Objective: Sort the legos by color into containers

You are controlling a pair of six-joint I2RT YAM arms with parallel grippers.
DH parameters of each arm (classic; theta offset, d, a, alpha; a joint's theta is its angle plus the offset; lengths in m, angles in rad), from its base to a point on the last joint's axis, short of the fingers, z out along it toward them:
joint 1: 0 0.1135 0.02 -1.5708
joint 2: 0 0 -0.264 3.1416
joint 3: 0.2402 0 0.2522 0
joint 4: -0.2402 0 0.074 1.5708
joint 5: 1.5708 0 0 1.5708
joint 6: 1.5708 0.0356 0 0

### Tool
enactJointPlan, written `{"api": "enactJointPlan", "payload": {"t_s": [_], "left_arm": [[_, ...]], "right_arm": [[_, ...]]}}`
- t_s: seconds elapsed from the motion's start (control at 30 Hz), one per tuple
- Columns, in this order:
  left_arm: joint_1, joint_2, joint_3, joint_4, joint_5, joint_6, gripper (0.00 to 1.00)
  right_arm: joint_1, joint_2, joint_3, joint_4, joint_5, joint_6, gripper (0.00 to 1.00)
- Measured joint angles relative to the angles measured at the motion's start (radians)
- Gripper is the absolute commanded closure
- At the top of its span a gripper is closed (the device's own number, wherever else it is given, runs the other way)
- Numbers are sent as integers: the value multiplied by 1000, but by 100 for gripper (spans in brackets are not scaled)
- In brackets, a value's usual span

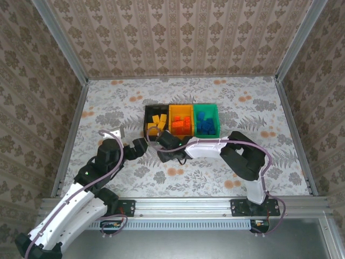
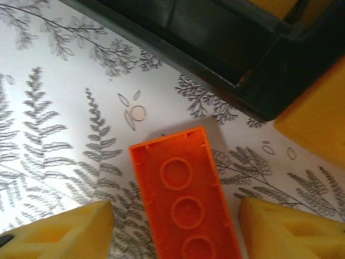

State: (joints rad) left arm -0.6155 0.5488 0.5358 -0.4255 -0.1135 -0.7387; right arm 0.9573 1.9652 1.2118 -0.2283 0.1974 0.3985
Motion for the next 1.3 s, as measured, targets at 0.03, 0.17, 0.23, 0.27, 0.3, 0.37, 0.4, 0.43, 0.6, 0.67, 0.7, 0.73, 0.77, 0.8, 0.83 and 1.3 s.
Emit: {"api": "enactJointPlan", "payload": {"t_s": [0.03,0.17,0.23,0.27,0.3,0.37,0.4,0.43,0.6,0.67,0.7,0.73,0.77,0.8,0.83,1.3], "left_arm": [[0,-1,0,-2,-3,-2,0],[0,-1,0,-3,-12,-2,0],[0,-1,0,-4,-18,-2,0],[0,-1,0,-6,-19,-2,0],[0,-1,0,-6,-22,-2,0],[0,-1,0,-6,-25,-2,0],[0,-1,0,-6,-26,-2,0],[0,-1,0,-6,-27,-2,0],[0,1,0,-6,-33,-2,0],[0,2,0,-6,-34,-2,0],[0,2,0,-6,-34,-2,0],[0,2,-1,-6,-34,-2,0],[0,2,-3,-6,-34,-2,0],[0,1,-8,-6,-34,-2,0],[0,1,-13,-6,-34,-2,0],[0,-16,-43,-34,-33,-3,0]], "right_arm": [[5,4,10,-16,11,0,48],[21,16,31,-60,52,3,59],[31,16,31,-65,65,8,64],[35,16,31,-65,72,13,67],[36,16,28,-63,78,15,69],[39,-3,0,-43,84,26,72],[41,-19,-25,-33,84,27,73],[42,-42,-55,-29,82,28,73],[54,-192,-223,-34,42,50,75],[61,-269,-278,-48,18,58,75],[63,-306,-293,-56,9,62,75],[64,-349,-304,-66,2,67,75],[65,-393,-306,-76,-3,70,75],[64,-425,-306,-78,-4,72,75],[61,-465,-301,-84,-7,72,75],[-273,-211,77,-133,-34,45,72]]}}
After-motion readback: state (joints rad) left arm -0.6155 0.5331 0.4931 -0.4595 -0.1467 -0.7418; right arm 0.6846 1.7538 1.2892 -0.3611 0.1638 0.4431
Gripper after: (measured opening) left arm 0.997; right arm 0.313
